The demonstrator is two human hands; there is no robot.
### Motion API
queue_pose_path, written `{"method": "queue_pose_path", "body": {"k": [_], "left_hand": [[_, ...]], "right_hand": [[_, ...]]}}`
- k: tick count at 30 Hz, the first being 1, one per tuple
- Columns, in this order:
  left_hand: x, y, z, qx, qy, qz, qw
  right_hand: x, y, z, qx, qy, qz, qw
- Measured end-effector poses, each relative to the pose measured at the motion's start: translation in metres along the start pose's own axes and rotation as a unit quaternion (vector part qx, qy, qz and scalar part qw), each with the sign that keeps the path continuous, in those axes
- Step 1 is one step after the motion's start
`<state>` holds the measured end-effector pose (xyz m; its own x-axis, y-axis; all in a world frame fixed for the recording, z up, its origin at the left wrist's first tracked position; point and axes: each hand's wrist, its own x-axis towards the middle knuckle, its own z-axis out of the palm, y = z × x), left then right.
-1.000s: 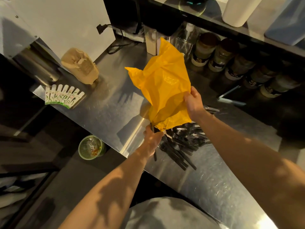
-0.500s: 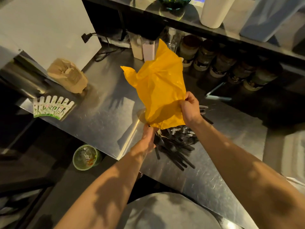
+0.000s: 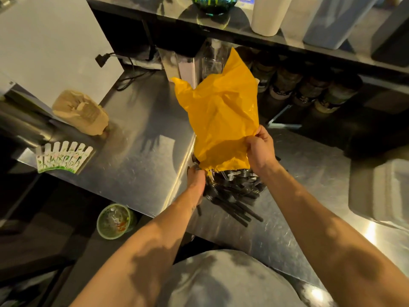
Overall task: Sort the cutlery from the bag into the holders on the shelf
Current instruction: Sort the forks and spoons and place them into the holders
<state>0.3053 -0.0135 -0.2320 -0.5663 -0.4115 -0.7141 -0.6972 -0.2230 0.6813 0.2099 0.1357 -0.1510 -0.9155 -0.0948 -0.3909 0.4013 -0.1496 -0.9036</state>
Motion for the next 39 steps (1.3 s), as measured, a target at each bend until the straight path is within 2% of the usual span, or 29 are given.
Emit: {"method": "queue_pose_path", "body": {"k": [3, 9, 15, 21, 24, 27, 31, 34, 39], "left_hand": [[0.006, -0.01, -0.007, 0.028, 0.031, 0.015, 0.999], [0.014, -0.012, -0.009, 0.025, 0.014, -0.013, 0.999], [0.022, -0.019, -0.023, 0.013, 0.082, -0.057, 0.995], [0.02, -0.026, -0.039, 0.034, 0.093, -0.048, 0.994], [0.019, -0.028, -0.044, 0.049, 0.071, -0.076, 0.993], [0.017, -0.03, -0.046, 0.017, 0.014, -0.076, 0.997], [0.01, -0.029, -0.046, -0.01, -0.014, -0.092, 0.996], [0.011, -0.03, -0.047, -0.075, -0.053, -0.094, 0.991], [0.016, -0.024, -0.049, -0.085, -0.102, -0.088, 0.987]], "right_hand": [[-0.003, -0.001, -0.001, 0.013, 0.005, 0.004, 1.0], [-0.004, -0.004, -0.008, 0.037, 0.014, -0.014, 0.999], [-0.004, -0.005, -0.012, 0.041, 0.019, -0.008, 0.999], [-0.008, -0.002, -0.008, 0.047, 0.02, -0.009, 0.999], [-0.012, -0.001, -0.004, 0.054, 0.019, -0.014, 0.998], [-0.016, -0.004, 0.0, 0.049, 0.02, -0.022, 0.998], [-0.022, -0.007, 0.004, 0.046, 0.02, -0.034, 0.998], [-0.027, -0.007, 0.007, 0.043, 0.028, -0.038, 0.998], [-0.038, -0.011, 0.01, 0.034, 0.035, -0.035, 0.998]]}}
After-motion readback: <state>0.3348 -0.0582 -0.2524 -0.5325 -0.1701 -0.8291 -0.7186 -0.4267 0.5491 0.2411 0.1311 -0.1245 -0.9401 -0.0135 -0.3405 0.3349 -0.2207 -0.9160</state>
